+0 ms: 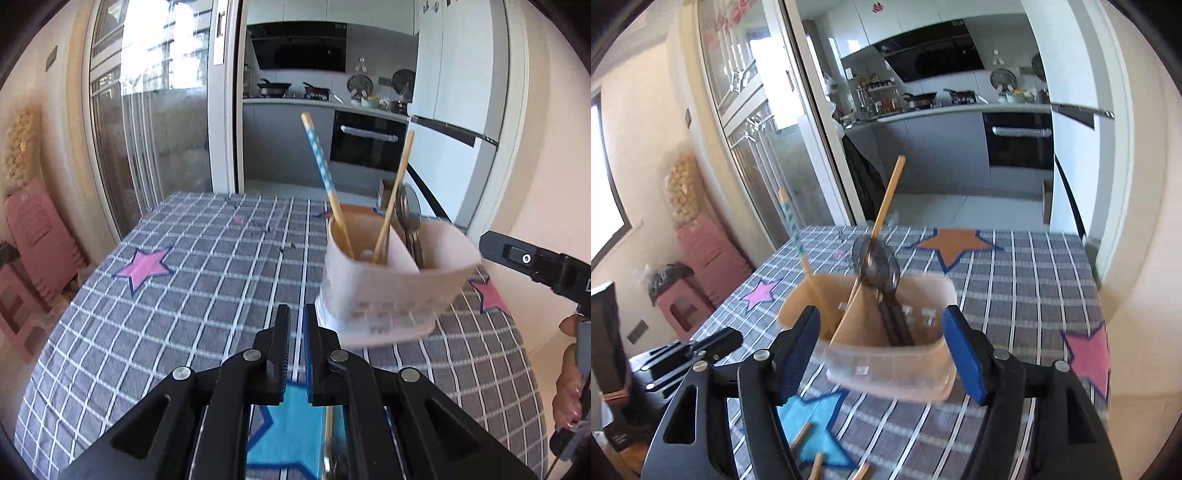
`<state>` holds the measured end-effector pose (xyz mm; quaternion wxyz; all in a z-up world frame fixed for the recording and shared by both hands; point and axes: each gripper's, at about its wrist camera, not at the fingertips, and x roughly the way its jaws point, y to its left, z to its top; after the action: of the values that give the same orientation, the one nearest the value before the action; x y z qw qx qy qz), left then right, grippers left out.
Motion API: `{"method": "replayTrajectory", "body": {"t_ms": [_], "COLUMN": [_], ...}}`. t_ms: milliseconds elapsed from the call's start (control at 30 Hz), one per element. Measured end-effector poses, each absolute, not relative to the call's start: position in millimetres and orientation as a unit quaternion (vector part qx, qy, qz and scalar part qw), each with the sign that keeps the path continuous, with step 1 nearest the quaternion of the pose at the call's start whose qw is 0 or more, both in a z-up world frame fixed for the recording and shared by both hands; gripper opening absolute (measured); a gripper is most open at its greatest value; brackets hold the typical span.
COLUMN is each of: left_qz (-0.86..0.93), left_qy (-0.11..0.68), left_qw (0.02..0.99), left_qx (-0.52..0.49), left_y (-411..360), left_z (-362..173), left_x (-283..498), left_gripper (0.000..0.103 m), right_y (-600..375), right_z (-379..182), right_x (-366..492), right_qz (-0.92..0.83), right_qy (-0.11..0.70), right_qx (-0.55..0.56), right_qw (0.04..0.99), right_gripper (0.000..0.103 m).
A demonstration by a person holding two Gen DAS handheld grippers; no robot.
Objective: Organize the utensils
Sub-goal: 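Return both open tools over the remaining utensils on the star mat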
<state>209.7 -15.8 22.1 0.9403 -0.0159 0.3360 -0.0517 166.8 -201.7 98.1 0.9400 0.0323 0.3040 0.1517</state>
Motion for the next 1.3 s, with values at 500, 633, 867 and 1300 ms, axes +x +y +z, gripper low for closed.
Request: {"method": "replayTrajectory", "body": {"t_ms": [500, 633, 867, 1300], "left_qz": [-0.050, -0.042, -0.043, -0.078], "left_qy": [0.418, 0.447, 0.478, 0.495], "left_qw": [0.907, 0.894, 0.877, 0.865], "left_qx": [-0.004, -0.011, -0.016, -0.012], "left_y": [15.3, 21.9, 27.0, 19.1], "left_z": [-42.5, -66.2, -85.0, -88.3], "left_x": [124.3, 112.5, 103.6, 119.0], "left_gripper": [0.103, 0.103, 0.103, 0.103], "right_y": [-218.9, -215.1, -204.3, -199.9], "right_z": [30.1, 6.0, -23.6, -27.0], "right_x": [75.5, 52.3, 32.0, 27.8], "right_qz": [0.106, 0.092, 0.066, 0.045], "right_qy": [0.427, 0.454, 0.499, 0.515], "right_qx": [0.083, 0.072, 0.043, 0.021], "right_qw": [0.894, 0.883, 0.863, 0.856], "right_gripper": [0.086, 0.086, 0.086, 0.086]}}
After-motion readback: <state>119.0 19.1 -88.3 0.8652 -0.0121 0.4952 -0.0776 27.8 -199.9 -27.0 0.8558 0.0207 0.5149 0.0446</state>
